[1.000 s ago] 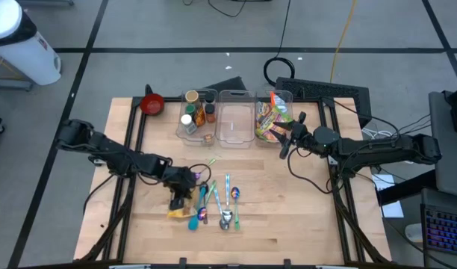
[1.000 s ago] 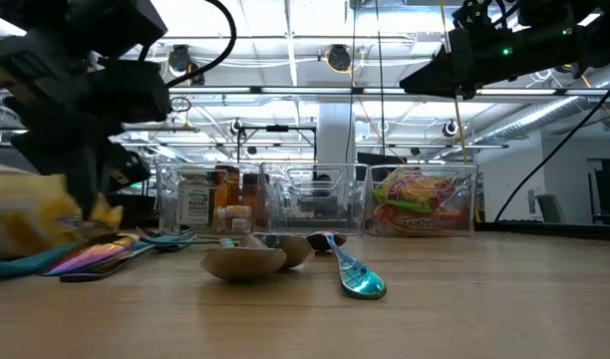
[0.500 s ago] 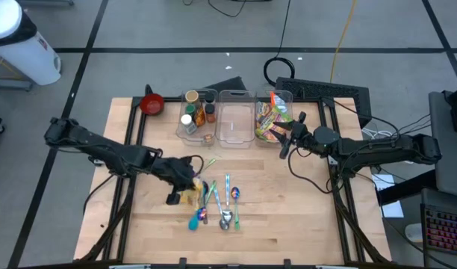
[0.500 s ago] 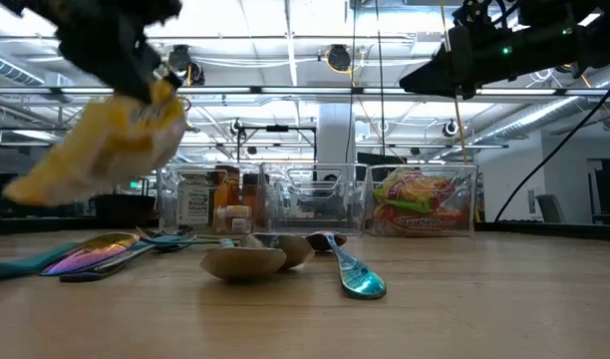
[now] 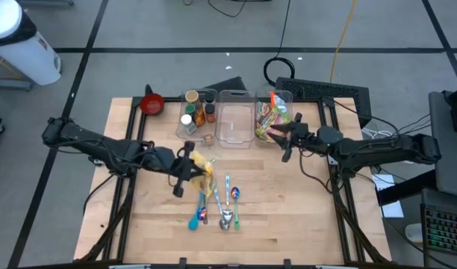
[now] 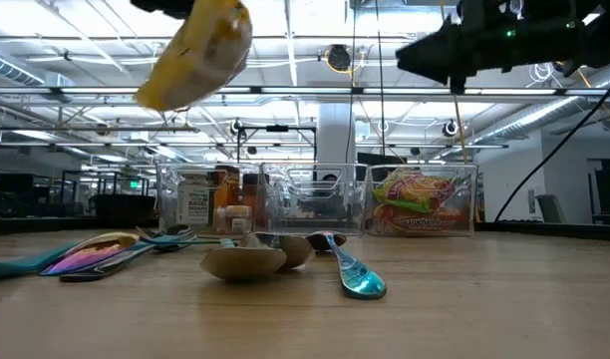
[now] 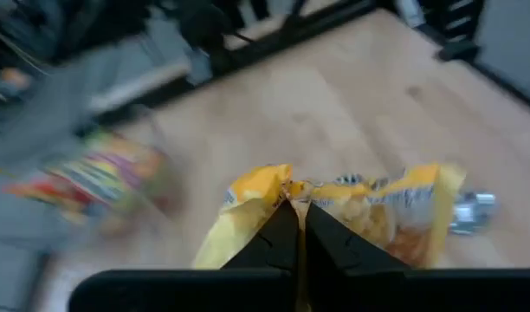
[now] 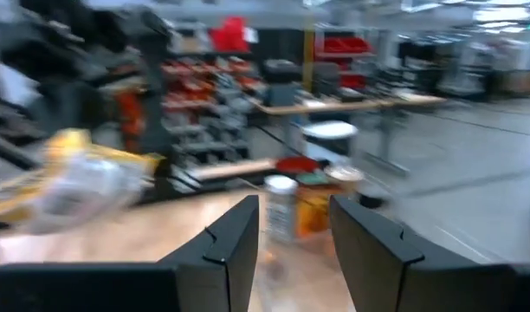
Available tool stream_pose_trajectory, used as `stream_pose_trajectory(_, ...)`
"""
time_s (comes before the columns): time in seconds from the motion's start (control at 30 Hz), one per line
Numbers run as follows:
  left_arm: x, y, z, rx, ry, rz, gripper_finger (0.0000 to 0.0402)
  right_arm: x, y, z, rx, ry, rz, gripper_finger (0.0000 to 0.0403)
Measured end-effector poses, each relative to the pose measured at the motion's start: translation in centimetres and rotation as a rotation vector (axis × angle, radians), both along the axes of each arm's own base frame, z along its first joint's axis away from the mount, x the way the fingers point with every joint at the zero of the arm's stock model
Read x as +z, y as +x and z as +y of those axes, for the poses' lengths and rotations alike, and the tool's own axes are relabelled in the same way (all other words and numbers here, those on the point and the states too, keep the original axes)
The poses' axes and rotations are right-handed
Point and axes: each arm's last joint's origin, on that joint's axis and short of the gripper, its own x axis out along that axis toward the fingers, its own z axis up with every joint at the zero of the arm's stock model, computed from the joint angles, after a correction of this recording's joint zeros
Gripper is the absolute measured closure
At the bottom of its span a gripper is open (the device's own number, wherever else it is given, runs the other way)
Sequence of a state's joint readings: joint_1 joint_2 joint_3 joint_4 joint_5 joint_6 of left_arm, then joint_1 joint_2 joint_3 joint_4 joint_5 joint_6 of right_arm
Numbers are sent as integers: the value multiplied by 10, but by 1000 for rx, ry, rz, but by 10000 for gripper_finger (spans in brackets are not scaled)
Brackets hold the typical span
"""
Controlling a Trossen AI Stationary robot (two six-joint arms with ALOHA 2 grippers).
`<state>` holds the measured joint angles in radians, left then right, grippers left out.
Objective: Pick & Place Food Item
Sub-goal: Put the yellow noodle pack into the right transparent bin
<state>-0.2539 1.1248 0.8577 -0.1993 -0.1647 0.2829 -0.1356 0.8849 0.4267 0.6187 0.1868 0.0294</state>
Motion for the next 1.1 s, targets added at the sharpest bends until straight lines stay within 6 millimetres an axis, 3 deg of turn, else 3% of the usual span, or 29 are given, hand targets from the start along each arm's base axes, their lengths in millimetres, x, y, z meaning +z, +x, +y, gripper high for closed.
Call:
stream_pose_trajectory(0.17,6,3,3,52,182,-78,395,1,7,3,152,21,-54,268)
stream_pose_trajectory(0.4,19,8,7,85,254,-208,388,-6,24,5,231,14,-109,266)
stream_pose_trajectory(0.6,24,11,16,118,291,-255,394,-4,50,15,279,-40,-72,221)
stream_pose_trajectory(0.83,1,29,15,63,378,-155,397,10,91,27,166,-46,113,150)
stream_pose_trajectory(1.1,-24,49,11,18,452,-83,382,7,118,42,220,-88,142,143)
